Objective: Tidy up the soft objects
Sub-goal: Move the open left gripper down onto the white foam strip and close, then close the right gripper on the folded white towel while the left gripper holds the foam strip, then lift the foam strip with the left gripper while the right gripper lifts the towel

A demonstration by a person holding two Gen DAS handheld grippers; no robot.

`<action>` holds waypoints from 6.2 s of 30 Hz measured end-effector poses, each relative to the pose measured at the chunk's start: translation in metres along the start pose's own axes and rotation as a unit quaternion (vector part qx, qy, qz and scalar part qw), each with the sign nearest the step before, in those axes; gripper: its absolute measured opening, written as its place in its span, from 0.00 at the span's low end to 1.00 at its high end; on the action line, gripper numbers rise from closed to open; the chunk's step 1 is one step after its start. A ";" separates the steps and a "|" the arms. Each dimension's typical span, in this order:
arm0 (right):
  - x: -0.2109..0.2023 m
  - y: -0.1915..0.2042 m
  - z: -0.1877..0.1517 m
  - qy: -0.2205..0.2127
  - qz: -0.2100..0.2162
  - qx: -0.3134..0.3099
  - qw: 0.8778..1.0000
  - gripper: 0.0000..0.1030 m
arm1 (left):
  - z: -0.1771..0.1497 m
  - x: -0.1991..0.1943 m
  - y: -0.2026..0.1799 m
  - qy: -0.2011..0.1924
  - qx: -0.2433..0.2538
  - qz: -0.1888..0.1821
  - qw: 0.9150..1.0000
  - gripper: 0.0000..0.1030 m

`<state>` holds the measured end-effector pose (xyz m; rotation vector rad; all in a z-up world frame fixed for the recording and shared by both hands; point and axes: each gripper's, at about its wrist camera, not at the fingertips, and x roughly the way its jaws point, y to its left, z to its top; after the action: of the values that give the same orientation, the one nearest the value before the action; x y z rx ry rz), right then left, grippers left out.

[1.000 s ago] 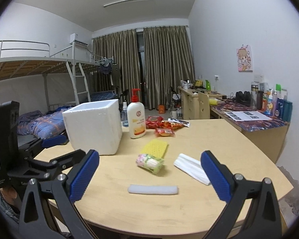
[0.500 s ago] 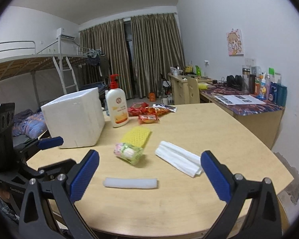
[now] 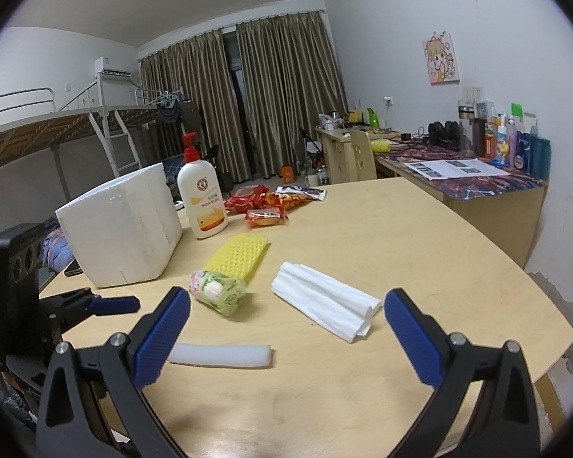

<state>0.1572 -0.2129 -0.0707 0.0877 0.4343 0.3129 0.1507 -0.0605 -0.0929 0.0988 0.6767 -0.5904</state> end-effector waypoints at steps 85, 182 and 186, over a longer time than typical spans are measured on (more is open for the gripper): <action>0.096 -0.036 -0.012 0.172 -0.019 -0.051 0.984 0.26 | -0.014 -0.003 0.052 0.026 -0.069 -0.017 0.997 0.16; 0.016 0.123 0.039 0.016 0.176 -0.131 0.976 0.08 | -0.040 -0.208 0.061 -0.142 -0.167 0.190 0.957 0.16; 0.022 0.128 0.044 0.014 0.187 -0.135 0.973 0.08 | -0.039 -0.212 0.066 -0.143 -0.172 0.209 0.952 0.16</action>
<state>0.1590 -0.0855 -0.0205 -0.1021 0.3990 0.7424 0.0321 0.1072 0.0007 -0.1653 0.4474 -0.0681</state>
